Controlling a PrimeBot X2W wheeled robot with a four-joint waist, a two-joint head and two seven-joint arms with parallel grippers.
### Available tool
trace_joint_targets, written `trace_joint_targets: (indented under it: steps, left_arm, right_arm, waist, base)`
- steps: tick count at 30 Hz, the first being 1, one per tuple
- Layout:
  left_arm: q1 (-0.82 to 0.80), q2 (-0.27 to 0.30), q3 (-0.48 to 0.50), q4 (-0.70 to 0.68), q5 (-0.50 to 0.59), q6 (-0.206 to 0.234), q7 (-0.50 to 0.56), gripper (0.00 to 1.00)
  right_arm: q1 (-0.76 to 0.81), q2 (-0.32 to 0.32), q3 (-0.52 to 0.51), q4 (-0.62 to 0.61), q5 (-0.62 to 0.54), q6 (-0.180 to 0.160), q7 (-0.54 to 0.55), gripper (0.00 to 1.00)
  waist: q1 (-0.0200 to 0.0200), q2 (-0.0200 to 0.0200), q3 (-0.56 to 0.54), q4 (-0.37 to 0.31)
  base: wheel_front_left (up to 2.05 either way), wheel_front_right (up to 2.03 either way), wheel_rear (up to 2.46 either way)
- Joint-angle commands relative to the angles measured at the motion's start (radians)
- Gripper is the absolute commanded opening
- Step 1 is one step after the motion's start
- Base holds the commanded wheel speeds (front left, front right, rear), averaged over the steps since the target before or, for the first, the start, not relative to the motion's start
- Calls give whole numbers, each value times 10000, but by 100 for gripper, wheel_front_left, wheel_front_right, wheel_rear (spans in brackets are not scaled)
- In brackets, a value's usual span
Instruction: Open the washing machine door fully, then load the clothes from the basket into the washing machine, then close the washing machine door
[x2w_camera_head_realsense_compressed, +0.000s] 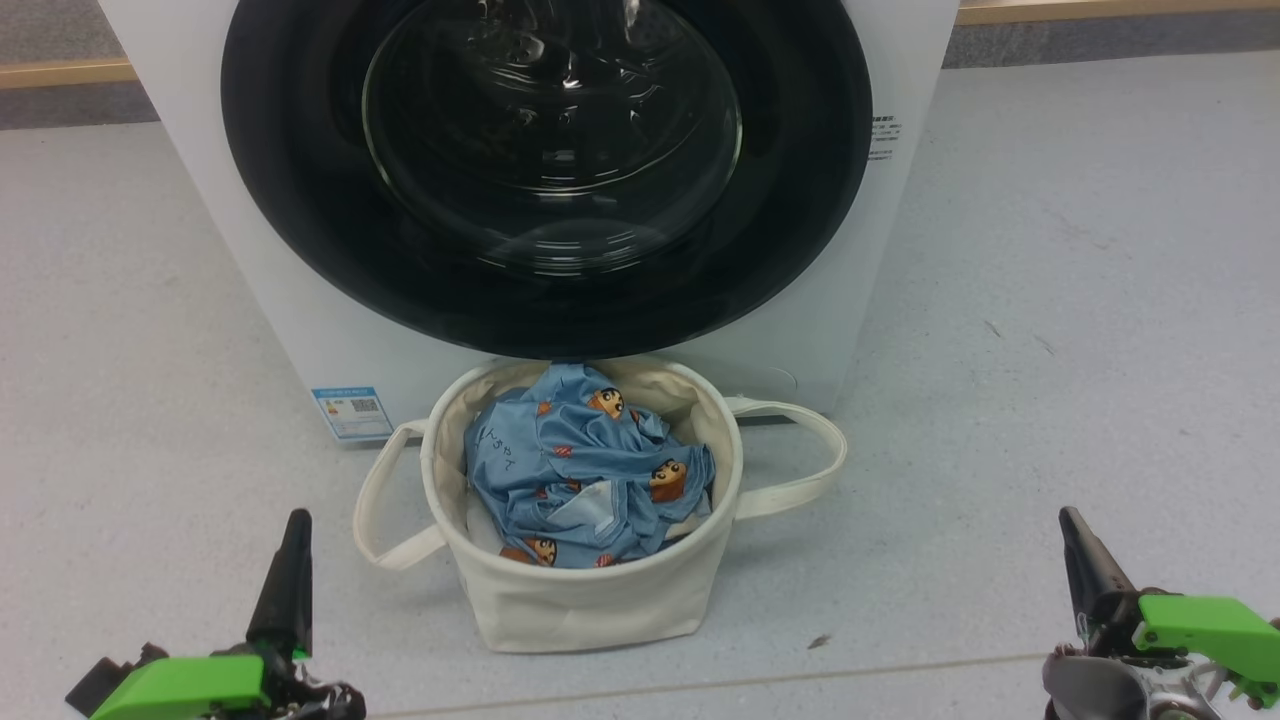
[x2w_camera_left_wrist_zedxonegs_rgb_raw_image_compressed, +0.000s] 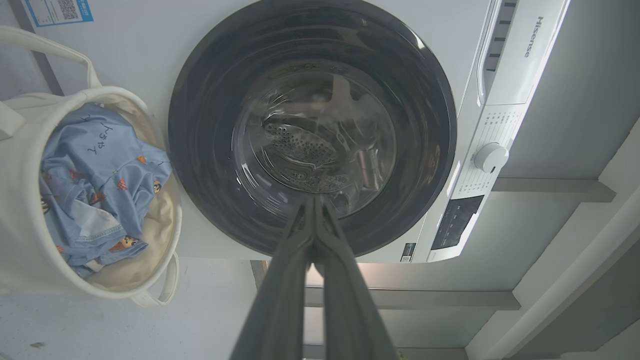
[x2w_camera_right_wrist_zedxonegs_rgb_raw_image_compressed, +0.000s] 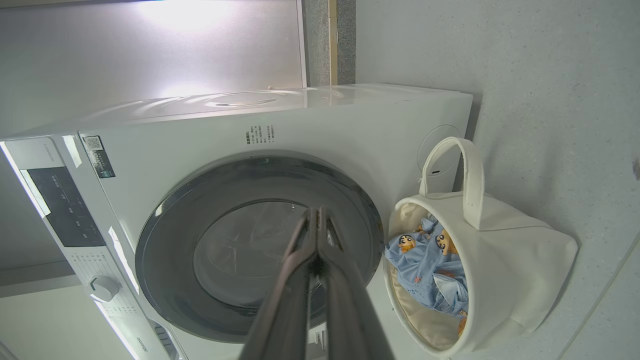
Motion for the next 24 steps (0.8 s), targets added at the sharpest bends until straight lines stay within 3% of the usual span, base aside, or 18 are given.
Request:
trace_joint_targets:
  steps: [1,24]
  left_arm:
    - [-244,64,337,-260,-28,-67,6,0]
    - [-244,64,337,-260,-28,-67,6,0]
  right_arm:
    - [-332,-39,219,-320,55,0,75,0]
    - [-332,-39,219,-320,55,0,74,0]
  waist:
    - [0,0,0,0]
    - [0,0,0,0]
  base:
    - [0,0,0]
    - [0,0,0]
